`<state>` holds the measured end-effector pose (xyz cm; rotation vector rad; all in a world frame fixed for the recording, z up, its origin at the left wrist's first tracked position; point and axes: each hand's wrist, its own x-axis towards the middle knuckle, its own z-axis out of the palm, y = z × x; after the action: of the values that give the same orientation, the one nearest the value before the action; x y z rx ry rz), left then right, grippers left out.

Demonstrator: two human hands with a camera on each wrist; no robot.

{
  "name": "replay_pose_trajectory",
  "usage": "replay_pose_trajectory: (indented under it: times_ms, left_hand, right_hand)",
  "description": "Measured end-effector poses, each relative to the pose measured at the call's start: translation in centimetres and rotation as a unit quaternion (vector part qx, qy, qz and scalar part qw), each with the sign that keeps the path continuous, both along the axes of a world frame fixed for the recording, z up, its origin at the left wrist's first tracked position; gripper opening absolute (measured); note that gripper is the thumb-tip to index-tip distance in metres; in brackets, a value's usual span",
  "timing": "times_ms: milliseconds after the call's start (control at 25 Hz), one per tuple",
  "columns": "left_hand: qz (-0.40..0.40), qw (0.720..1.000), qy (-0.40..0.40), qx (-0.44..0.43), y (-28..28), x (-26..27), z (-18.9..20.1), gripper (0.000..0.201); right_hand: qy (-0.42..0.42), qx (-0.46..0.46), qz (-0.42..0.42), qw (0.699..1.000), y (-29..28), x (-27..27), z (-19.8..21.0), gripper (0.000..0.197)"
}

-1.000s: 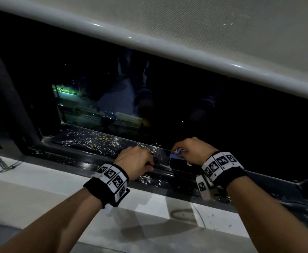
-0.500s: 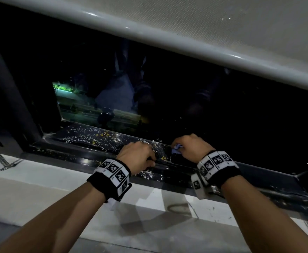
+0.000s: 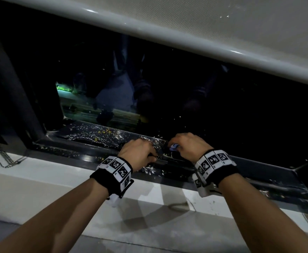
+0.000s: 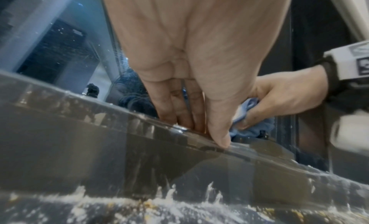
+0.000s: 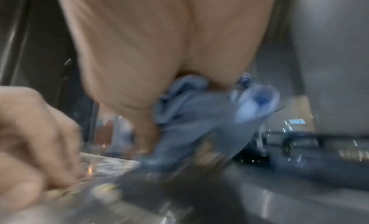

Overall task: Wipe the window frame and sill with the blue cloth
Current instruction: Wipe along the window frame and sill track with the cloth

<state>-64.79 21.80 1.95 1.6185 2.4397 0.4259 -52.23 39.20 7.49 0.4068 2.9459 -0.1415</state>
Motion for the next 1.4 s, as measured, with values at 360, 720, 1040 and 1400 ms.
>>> replay_pose_trajectory:
  times_ms: [360, 720, 1040, 1400]
  left_hand:
    - [0.007, 1.0, 0.003, 0.007, 0.2, 0.0, -0.1, 0.024]
    - [-0.024, 1.0, 0.016, 0.01, -0.4, 0.3, 0.4, 0.026]
    - [0.02, 0.955, -0.219, 0.196, -1.6, 2.0, 1.5, 0.041]
    - [0.091, 0.908, -0.322, 0.25, 0.0, 4.0, 2.1, 0.032]
  right_hand:
    - [-0.001, -0.054, 0.044, 0.998, -0.9, -1.5, -0.3, 0.038]
    - [0.115, -0.097, 0.033, 0.988, -2.7, 0.4, -0.2, 0.02]
    - [0.396, -0.245, -0.223, 0.856, -5.0, 1.9, -2.7, 0.02]
    - [0.312, -0.645, -0.183, 0.673, -6.8, 3.9, -3.0, 0.058]
